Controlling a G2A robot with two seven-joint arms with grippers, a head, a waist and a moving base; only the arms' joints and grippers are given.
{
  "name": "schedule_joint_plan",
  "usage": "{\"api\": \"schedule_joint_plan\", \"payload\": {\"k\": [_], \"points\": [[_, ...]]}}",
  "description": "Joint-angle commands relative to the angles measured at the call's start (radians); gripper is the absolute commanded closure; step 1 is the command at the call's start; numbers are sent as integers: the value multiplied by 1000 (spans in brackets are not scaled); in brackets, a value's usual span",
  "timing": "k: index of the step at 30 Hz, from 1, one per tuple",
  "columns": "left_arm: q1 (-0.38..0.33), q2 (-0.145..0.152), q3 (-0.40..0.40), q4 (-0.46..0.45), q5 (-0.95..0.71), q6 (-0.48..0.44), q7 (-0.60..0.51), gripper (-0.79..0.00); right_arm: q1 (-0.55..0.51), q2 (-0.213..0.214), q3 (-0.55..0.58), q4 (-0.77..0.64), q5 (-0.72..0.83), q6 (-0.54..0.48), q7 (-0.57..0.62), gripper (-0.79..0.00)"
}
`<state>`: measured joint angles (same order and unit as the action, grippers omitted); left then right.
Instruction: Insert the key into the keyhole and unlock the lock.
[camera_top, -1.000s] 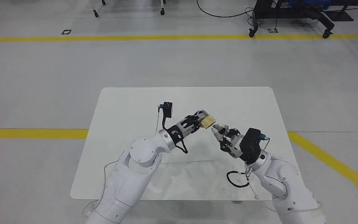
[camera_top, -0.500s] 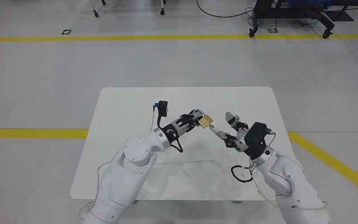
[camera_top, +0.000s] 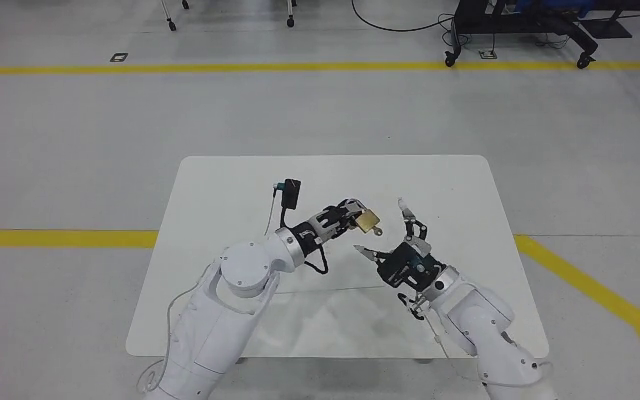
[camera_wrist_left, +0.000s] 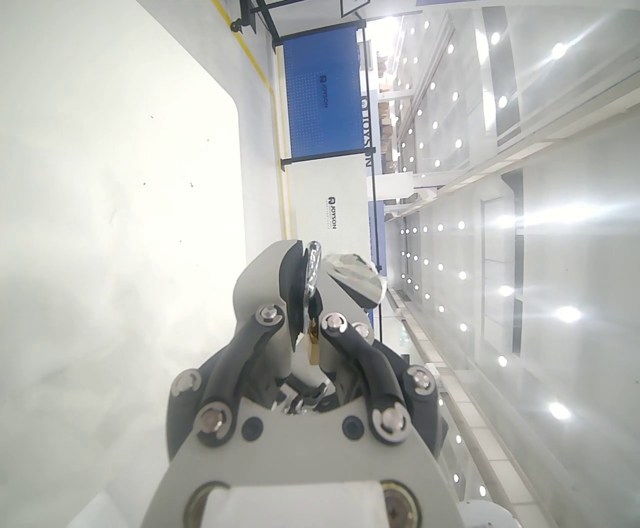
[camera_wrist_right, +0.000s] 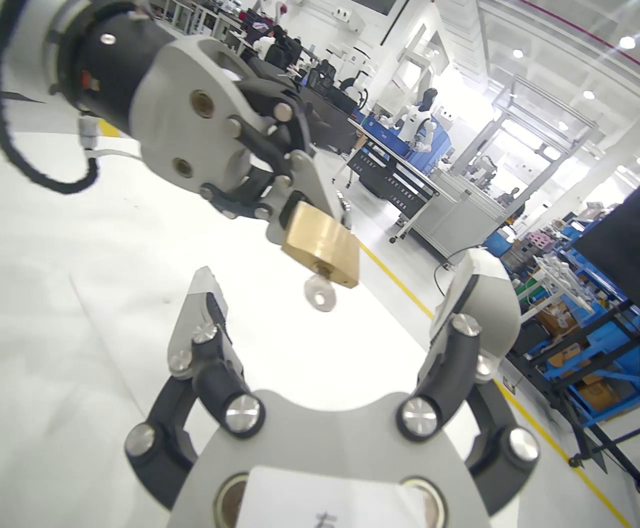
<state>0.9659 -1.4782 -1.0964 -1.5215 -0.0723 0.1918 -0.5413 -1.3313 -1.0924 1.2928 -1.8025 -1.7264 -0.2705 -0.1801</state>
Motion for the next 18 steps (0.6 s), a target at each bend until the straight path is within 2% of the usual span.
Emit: {"api": "schedule_joint_plan", "payload": {"k": [1, 2, 6, 7, 13, 18], "points": [[-1, 3, 2, -4, 18, 14, -12, 0, 8, -2, 5, 10, 26, -1, -11, -662], [-1, 4, 3, -6, 25, 19, -19, 0, 10, -1, 11, 14, 30, -9, -16, -385], [-3, 11, 8, 0, 60, 39, -54, 0, 16, 3, 28, 27, 55, -82, -43, -179], [-4, 12, 9, 3, 66, 41, -58, 0, 17, 3, 31, 31, 68, -96, -51, 0], [-6, 15, 13, 17, 73, 32, -64, 0, 38, 7, 50, 76, 161, -229, -66, 0], [-11, 19, 16, 26, 83, 22, -99, 0, 73, 6, 53, 121, 227, -279, -27, 0]]}}
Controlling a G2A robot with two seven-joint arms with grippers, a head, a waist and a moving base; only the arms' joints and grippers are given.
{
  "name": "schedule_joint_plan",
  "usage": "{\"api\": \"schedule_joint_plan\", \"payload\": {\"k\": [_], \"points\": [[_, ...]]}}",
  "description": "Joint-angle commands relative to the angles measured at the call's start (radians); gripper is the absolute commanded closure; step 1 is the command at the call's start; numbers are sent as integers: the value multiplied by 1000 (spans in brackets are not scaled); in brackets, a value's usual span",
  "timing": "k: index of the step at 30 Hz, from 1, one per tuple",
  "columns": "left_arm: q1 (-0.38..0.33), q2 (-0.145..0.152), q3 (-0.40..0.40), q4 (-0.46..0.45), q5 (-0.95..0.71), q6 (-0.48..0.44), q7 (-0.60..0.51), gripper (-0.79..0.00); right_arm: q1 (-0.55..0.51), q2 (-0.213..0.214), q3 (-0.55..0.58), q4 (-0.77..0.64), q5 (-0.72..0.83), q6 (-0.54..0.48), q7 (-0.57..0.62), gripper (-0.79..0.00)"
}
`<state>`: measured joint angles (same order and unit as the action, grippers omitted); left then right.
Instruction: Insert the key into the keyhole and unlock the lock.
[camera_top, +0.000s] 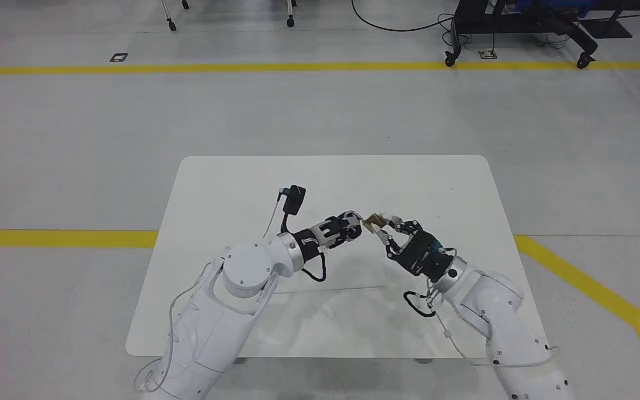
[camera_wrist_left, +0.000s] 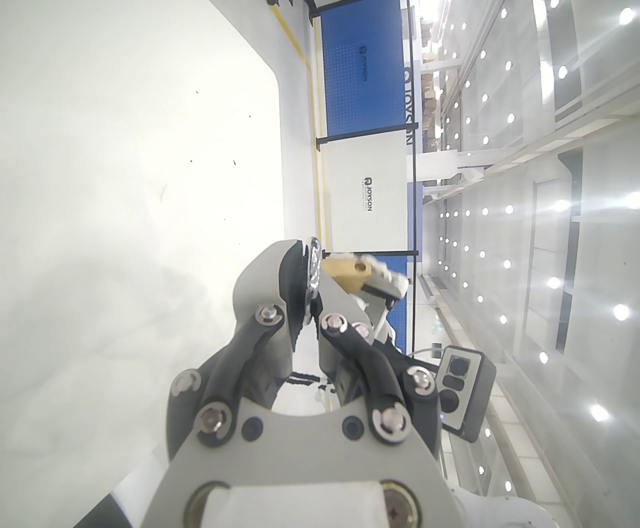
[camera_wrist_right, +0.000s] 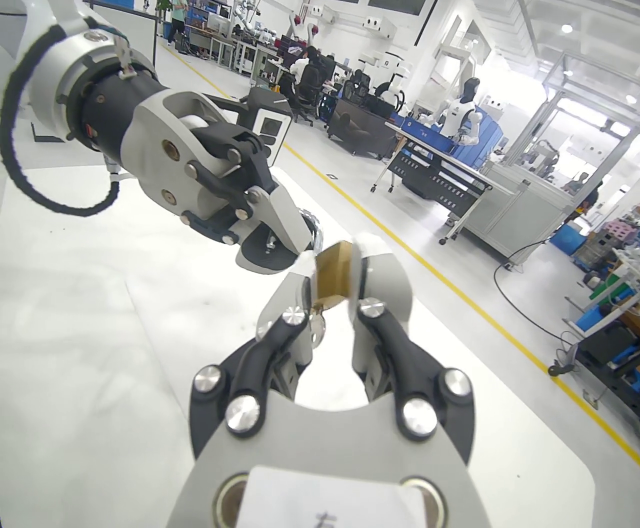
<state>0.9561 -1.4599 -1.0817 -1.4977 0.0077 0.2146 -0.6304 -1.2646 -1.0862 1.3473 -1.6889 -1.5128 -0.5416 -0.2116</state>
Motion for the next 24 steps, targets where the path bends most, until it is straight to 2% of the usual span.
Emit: {"api": "schedule_joint_plan", "payload": {"k": [1, 3, 4, 5, 6, 7, 15, 20, 24], "points": [[-3, 2, 2, 5, 2, -2, -19, 0, 14, -1, -2, 16, 29, -19, 9, 0], [-6, 3, 4, 9, 4, -5, -28, 0, 28, -2, -2, 33, 52, -28, 24, 0], [-8, 4, 4, 11, 4, -6, -30, 0, 34, -2, -3, 39, 60, -30, 34, -157], [-9, 4, 5, 12, 3, -7, -31, 0, 38, -3, -2, 49, 70, -24, 48, -231], [-10, 4, 5, 14, 0, -7, -33, 0, 42, -4, -3, 56, 85, -18, 64, -351], [-12, 5, 5, 16, -1, -8, -34, 0, 48, -6, -3, 66, 103, -8, 81, -785], [-26, 7, -5, 54, -33, -10, -45, 0, 58, -11, 5, 88, 173, 19, 86, -785], [-53, 10, -5, 120, -10, 30, -47, 0, 29, -11, 47, 71, 226, 67, 16, -785], [-95, 11, 4, 214, 21, 68, -58, 0, 1, -11, 81, 52, 272, 98, -29, -785]]}}
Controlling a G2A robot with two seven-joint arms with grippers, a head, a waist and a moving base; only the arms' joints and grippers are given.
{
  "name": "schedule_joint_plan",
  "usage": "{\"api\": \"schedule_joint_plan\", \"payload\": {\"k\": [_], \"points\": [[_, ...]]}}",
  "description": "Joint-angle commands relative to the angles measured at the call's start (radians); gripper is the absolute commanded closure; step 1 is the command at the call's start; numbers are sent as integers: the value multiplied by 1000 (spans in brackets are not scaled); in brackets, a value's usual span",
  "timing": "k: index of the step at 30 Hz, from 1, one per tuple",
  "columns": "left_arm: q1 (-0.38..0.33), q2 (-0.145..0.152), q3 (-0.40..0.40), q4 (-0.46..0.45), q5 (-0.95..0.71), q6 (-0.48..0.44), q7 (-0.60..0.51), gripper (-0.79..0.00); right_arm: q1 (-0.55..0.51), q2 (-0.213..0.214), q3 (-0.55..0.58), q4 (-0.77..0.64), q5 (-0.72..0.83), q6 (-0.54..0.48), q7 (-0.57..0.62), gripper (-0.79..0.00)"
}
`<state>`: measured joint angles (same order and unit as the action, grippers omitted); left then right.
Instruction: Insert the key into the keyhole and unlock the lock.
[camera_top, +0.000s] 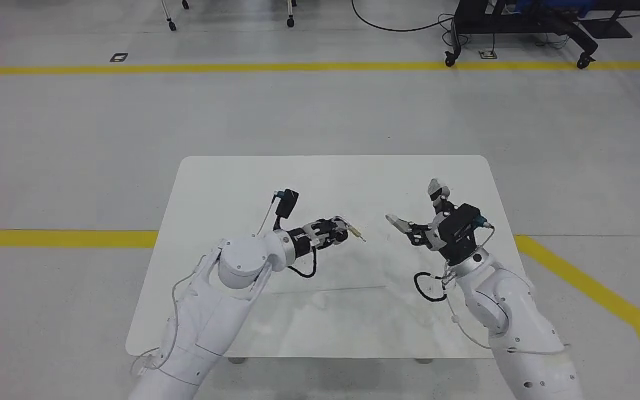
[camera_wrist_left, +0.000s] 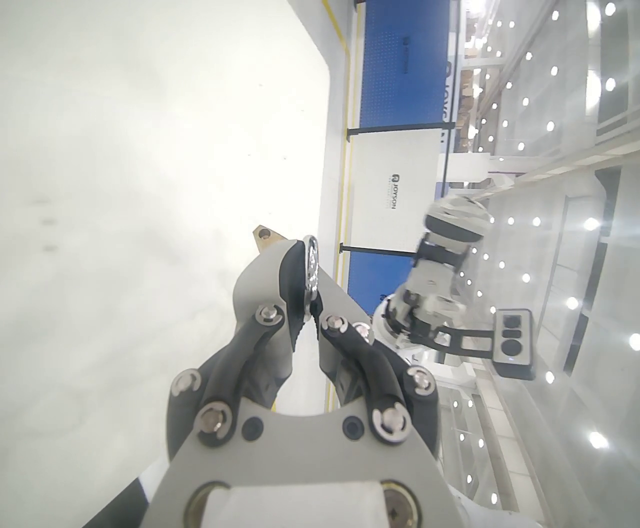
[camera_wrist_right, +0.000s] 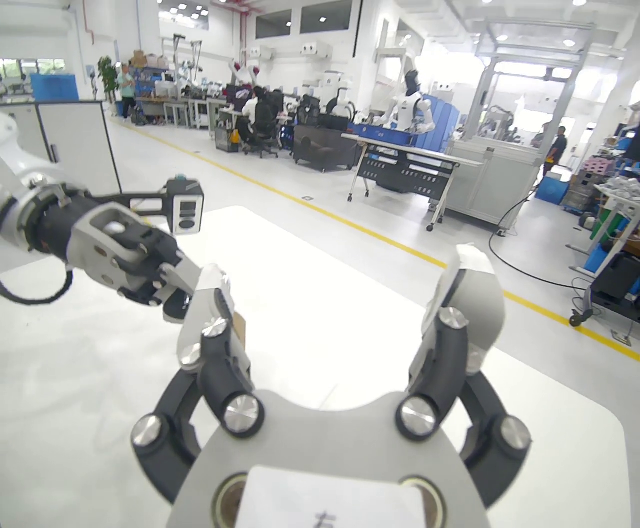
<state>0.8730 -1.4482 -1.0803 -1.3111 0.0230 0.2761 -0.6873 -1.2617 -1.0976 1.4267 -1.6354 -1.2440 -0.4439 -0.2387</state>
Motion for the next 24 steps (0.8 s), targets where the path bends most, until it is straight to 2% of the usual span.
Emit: {"api": "schedule_joint_plan", "payload": {"k": [1, 8, 10, 11, 18, 24], "points": [[-29, -2, 7, 65, 8, 10, -2, 0, -1, 0, 2, -1, 3, 1, -2, -785], [-106, -13, 41, 202, 12, 29, -2, 0, -1, 0, 2, -1, 3, 1, -2, -785], [-122, -16, 48, 236, 16, 42, 7, -560, -1, 0, 2, -1, 3, 1, -2, -785], [-127, -18, 51, 251, 16, 44, 11, -785, -1, 0, 2, -1, 3, 1, -2, -785], [-130, -21, 55, 286, -9, 40, 0, -785, -1, 0, 2, -1, 3, 1, -2, -785], [-34, 1, -40, 166, -102, -38, -8, -785, -1, 0, 2, -1, 3, 1, -2, -785]]}}
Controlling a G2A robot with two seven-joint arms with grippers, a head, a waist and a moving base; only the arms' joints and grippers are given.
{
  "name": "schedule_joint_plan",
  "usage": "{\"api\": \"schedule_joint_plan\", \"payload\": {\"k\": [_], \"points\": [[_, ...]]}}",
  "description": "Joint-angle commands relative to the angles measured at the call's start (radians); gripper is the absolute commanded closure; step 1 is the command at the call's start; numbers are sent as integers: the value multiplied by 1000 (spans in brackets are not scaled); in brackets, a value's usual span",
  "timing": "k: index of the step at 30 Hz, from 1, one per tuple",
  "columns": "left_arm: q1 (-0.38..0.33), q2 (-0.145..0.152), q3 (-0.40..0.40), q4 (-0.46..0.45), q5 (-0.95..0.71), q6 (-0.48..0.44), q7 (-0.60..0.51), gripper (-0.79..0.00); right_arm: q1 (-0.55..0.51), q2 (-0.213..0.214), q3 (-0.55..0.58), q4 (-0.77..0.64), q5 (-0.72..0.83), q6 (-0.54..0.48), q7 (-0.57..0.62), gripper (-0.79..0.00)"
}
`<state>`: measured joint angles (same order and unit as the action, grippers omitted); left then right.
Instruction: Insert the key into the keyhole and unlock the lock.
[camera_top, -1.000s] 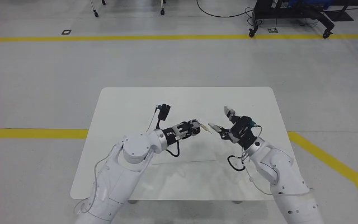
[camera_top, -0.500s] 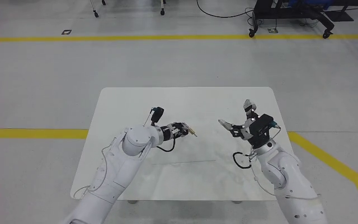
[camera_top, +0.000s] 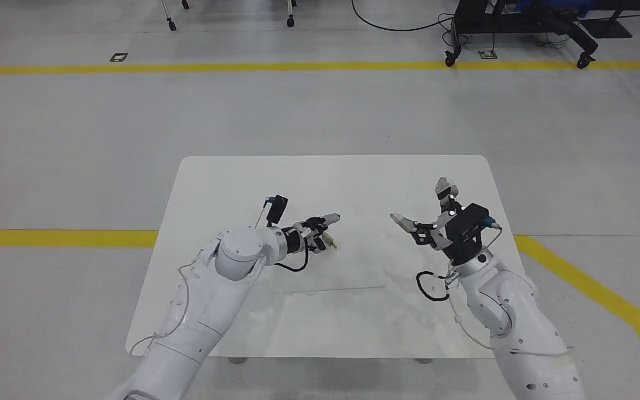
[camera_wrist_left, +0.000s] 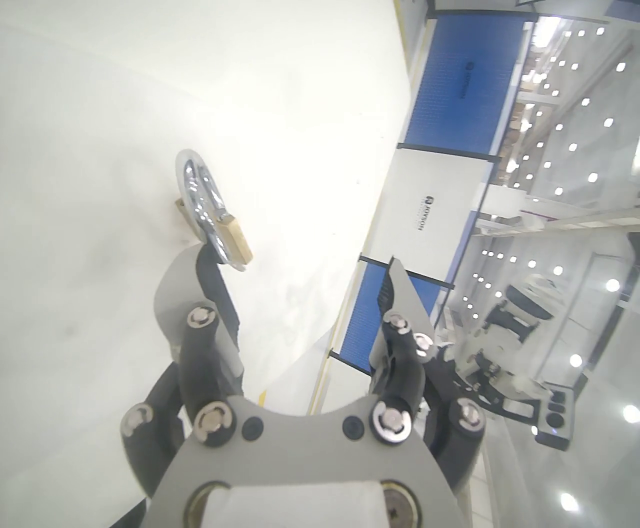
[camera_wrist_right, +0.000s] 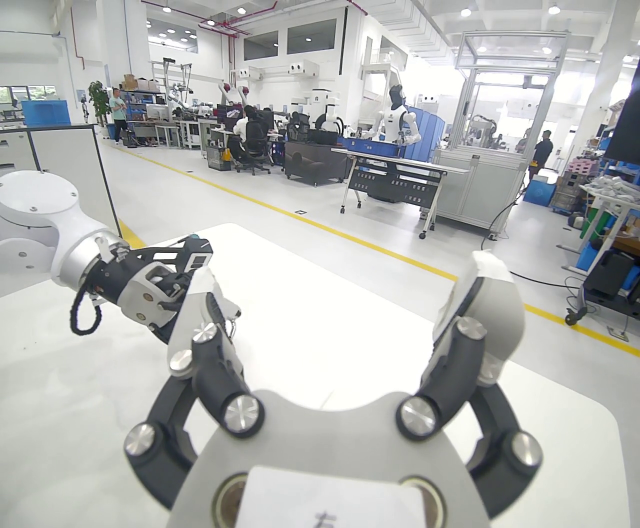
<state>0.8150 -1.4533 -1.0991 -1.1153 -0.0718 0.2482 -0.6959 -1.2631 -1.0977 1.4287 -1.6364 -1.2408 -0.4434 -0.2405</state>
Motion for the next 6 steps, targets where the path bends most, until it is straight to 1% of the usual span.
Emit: {"api": "schedule_joint_plan", "payload": {"k": [1, 2, 6], "points": [[59, 15, -57, -79, -20, -25, 6, -785, 0, 0, 0, 0, 0, 0, 0, -785], [79, 20, -75, -107, -25, -32, 5, -785, 0, 0, 0, 0, 0, 0, 0, -785], [204, 48, -172, -305, -44, -71, -14, -785, 0, 0, 0, 0, 0, 0, 0, -785]]}}
